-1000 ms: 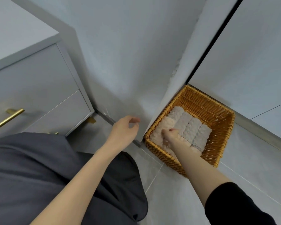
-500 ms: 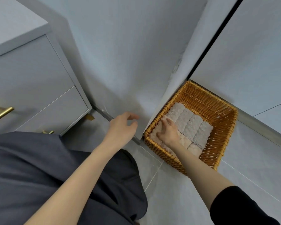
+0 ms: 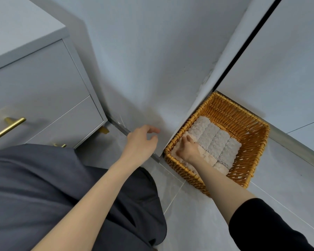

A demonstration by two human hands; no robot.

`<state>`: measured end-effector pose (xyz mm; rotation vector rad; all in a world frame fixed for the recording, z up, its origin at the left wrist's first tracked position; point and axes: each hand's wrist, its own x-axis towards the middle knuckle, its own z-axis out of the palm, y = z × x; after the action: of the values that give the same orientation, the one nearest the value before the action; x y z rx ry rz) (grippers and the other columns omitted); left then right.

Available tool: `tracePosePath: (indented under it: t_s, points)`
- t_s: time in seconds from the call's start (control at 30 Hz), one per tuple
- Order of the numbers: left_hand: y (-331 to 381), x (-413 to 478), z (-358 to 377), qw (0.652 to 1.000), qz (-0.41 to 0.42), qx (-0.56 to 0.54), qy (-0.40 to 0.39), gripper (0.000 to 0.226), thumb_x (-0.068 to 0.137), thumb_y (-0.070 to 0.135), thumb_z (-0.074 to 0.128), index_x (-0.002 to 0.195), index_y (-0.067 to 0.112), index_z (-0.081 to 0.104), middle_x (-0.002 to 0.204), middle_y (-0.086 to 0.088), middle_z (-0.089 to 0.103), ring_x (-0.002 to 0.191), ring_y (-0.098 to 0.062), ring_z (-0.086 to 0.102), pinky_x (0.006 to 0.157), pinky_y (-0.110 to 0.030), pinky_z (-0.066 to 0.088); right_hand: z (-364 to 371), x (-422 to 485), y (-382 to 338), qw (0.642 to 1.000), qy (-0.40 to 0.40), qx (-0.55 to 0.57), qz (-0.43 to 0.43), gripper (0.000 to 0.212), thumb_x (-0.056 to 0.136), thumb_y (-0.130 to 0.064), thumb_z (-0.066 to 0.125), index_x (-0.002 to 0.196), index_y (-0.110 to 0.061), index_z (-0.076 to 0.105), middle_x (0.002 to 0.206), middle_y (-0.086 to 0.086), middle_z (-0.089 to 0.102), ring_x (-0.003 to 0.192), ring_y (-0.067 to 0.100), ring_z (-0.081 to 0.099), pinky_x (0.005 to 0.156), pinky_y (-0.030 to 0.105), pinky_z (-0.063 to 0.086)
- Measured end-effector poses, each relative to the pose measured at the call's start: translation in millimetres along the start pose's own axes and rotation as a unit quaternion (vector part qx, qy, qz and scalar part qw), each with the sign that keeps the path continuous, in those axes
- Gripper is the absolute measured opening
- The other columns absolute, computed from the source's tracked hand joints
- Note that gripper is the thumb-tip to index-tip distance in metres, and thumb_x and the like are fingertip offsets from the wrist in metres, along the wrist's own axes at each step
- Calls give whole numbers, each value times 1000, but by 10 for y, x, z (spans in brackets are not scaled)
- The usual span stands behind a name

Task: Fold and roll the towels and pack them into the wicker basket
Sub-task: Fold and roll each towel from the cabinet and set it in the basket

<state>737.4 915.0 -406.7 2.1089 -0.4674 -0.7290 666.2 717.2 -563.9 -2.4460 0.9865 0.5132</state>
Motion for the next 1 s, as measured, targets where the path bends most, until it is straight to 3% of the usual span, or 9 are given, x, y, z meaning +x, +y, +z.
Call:
tracePosePath:
  t_s: [0.13,0.23,0.37,0.47,0.73,1.0]
  points:
    - [40,-41,-15,1000,9,-17,-2,27,97,14,45,121,22,57,130,6,54,120,-9,46,93,-21,34,-184,-176,1,999,31,28,-32,47,91,-15,50,137,-8,46,146,13,40,124,34,47,100,39,44]
    - [42,-112,-66,999,6,-40,0,29,97,13,46,124,21,55,129,6,54,118,-8,46,92,-20,33,-359,-423,-5,994,48,75,-57,40,93,-19,51,132,-10,53,136,9,54,124,25,50,101,33,42]
    - [63,-201,-141,998,1,-64,12,31,97,13,47,127,20,55,128,5,56,122,-12,48,96,-23,36,-581,-834,-75,985,59,131,-98,25,94,-22,52,117,-14,61,120,2,64,105,17,59,89,31,49]
    - [109,-305,-203,997,9,-75,23,32,98,13,47,129,19,54,127,5,57,116,-8,49,95,-22,36,-741,-1170,-161,976,54,155,-142,20,95,-22,53,112,-21,63,113,-3,66,96,11,60,83,29,51]
    - [304,-598,-402,989,64,-111,74,35,98,13,45,131,21,50,129,8,54,109,-3,47,88,-21,36,-1184,-1845,-534,949,94,193,-233,19,96,-23,54,112,-25,63,95,-15,63,81,-3,58,66,5,43]
    - [565,-850,-996,970,113,-148,156,34,97,9,45,128,20,54,122,8,59,105,-8,52,71,-8,39,-1736,-2262,-1154,914,155,210,-311,18,95,-24,55,109,-26,65,100,-14,65,79,1,61,67,11,45]
